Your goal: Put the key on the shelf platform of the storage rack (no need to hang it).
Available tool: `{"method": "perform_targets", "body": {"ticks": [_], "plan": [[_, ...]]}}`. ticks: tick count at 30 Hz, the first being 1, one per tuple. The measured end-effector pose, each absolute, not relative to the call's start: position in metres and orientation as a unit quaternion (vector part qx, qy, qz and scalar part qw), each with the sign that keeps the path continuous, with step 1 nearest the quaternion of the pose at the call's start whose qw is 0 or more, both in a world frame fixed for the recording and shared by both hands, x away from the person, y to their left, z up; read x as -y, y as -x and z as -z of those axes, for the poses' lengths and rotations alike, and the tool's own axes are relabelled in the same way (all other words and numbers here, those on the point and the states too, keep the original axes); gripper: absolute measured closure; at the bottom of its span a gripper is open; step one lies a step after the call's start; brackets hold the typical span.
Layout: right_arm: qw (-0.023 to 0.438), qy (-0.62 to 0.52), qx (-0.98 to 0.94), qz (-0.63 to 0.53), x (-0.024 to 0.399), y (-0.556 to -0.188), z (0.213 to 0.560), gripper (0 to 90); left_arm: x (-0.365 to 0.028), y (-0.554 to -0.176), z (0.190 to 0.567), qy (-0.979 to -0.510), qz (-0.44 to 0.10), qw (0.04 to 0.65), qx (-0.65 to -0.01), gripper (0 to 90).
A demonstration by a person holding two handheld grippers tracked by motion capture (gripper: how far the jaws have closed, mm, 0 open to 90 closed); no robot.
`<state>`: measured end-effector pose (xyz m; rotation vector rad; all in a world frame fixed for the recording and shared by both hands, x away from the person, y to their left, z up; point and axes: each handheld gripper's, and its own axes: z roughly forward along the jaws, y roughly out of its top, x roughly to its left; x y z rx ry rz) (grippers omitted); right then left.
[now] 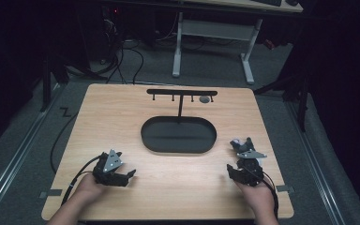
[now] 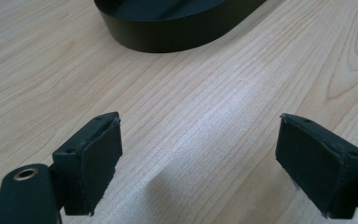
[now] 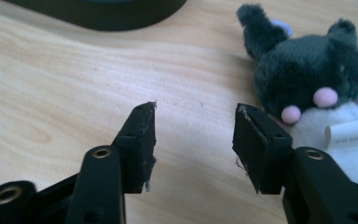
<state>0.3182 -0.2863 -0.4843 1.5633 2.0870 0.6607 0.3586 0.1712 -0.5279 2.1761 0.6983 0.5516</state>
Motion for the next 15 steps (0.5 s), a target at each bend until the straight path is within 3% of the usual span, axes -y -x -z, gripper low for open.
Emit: {"method": "perform_targets", "body": {"ticks": [15], "plan": [[0.193,-0.539,-0.801,-0.174,0.274,-0.314,0.484,39.3,-0.171,-0.358,0.528,-0.856,-0.219,0.382,-0.271,15.3]]}}
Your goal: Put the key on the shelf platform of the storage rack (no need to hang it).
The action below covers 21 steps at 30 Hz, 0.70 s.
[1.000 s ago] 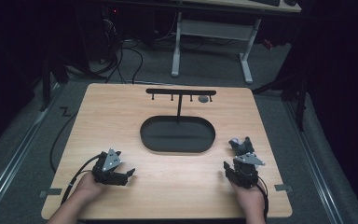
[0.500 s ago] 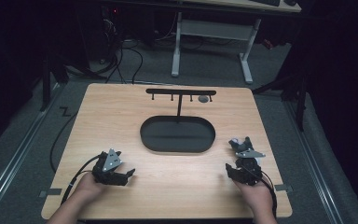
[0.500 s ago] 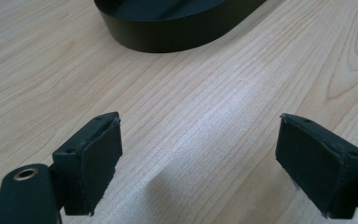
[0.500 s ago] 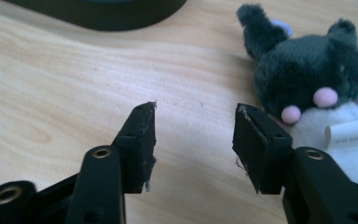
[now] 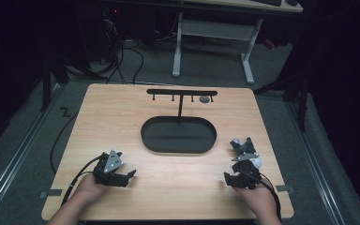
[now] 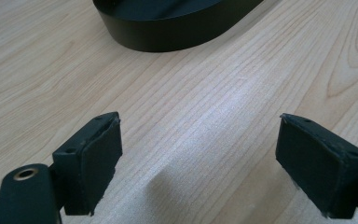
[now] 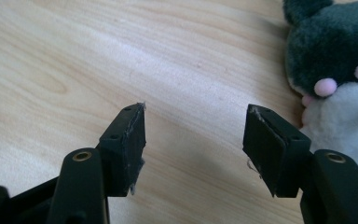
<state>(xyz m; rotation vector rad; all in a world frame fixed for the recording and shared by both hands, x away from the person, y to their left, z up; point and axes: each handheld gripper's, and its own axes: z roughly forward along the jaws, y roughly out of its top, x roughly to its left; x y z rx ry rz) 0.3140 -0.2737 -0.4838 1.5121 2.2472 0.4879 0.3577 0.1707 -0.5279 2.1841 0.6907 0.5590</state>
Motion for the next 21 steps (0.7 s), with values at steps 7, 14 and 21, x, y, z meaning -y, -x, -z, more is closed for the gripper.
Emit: {"method": "perform_targets", "body": {"ticks": [7,14,21], "plan": [[0.171,-0.543,-0.809,-0.146,0.271,-0.318,0.48,38.2,-0.171,-0.358,0.528,-0.856,-0.22,0.381,-0.272,15.4],[0.155,-0.566,-0.8,-0.128,0.277,-0.324,0.476,38.2,-0.171,-0.358,0.528,-0.856,-0.219,0.382,-0.272,15.3],[0.157,-0.591,-0.78,-0.132,0.291,-0.328,0.467,35.7,-0.171,-0.358,0.528,-0.855,-0.218,0.384,-0.273,15.4]]}}
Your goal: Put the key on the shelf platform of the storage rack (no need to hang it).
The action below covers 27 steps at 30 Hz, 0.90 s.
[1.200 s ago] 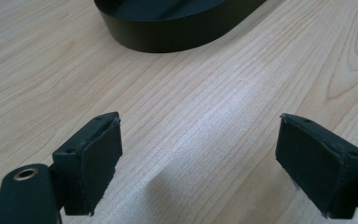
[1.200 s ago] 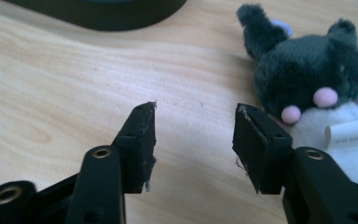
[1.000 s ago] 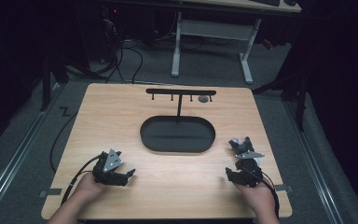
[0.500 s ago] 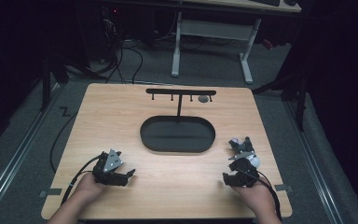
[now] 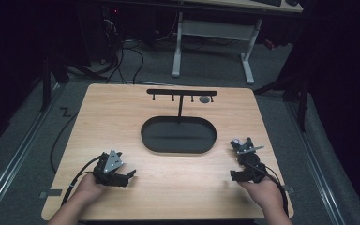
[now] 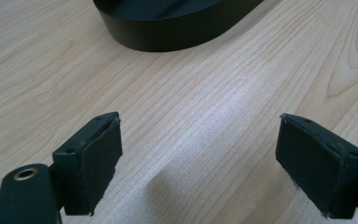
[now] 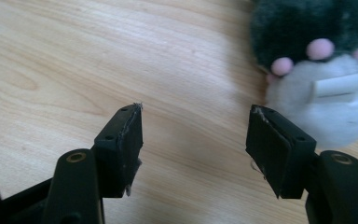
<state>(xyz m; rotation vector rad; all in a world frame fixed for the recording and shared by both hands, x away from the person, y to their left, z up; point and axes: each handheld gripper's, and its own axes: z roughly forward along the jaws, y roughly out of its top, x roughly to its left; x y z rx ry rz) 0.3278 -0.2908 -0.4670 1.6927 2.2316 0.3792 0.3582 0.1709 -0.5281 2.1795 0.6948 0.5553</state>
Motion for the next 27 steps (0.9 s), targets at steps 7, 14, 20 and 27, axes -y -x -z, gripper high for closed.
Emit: {"method": "perform_targets", "body": {"ticks": [7,14,20,27], "plan": [[0.17,-0.61,-0.762,-0.133,0.306,-0.331,0.459,30.4,-0.171,-0.358,0.528,-0.855,-0.218,0.383,-0.273,15.4],[0.169,-0.622,-0.753,-0.129,0.318,-0.337,0.454,24.5,-0.171,-0.358,0.528,-0.855,-0.218,0.383,-0.274,15.4],[0.163,-0.633,-0.747,-0.121,0.327,-0.345,0.455,21.2,-0.171,-0.359,0.528,-0.855,-0.217,0.383,-0.274,15.4],[0.158,-0.645,-0.739,-0.115,0.335,-0.356,0.46,21.8,-0.171,-0.358,0.528,-0.855,-0.218,0.383,-0.272,15.4]]}}
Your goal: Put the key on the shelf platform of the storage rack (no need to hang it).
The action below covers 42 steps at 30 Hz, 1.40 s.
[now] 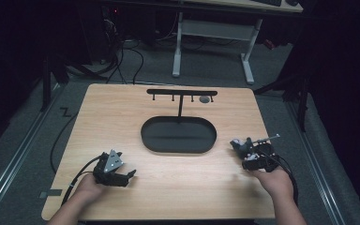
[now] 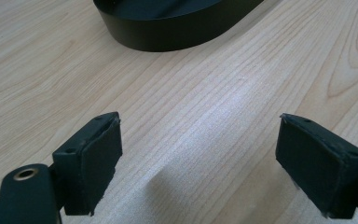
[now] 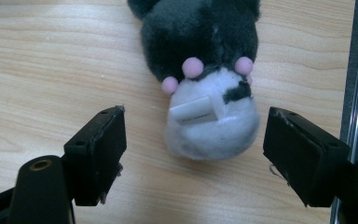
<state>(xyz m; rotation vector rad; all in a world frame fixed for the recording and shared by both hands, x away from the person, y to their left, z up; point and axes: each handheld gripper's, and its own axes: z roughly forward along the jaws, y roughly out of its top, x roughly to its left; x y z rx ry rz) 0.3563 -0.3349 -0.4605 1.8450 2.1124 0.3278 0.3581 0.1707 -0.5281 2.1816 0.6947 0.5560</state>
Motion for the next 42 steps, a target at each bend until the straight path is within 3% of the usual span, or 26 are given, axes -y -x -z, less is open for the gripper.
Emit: {"method": "perform_targets", "body": {"ticks": [22,42], "plan": [[0.119,-0.666,-0.727,-0.115,0.35,-0.363,0.485,35.2,-0.17,-0.358,0.528,-0.857,-0.22,0.38,-0.271,15.3],[0.133,-0.654,-0.735,-0.12,0.338,-0.365,0.475,47.5,-0.17,-0.357,0.528,-0.856,-0.222,0.38,-0.271,15.4]]}}
